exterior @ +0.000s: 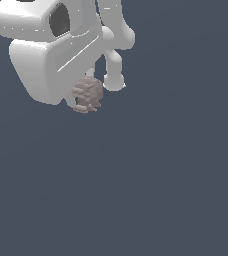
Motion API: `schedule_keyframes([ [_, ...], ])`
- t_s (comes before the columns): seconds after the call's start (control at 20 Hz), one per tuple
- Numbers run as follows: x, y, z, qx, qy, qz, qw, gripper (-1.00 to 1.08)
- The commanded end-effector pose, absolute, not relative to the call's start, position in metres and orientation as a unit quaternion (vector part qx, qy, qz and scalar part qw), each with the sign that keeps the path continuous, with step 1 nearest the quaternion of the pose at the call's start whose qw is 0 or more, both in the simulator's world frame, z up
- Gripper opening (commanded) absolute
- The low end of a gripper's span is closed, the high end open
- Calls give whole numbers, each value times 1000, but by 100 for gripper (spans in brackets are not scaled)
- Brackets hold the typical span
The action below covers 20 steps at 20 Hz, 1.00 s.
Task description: Pick up the object and move it to a goal position.
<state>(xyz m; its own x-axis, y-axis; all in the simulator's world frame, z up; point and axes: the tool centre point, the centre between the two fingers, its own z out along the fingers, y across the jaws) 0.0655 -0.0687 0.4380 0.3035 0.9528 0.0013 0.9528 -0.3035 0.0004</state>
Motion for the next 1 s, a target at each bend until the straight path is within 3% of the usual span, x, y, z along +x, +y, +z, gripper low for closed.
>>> schedule_keyframes([
  [0.0, 67, -69, 451, -807, -590, 0, 0, -100],
  [0.95, 75, -70, 497, -808, -590, 0, 0, -100],
])
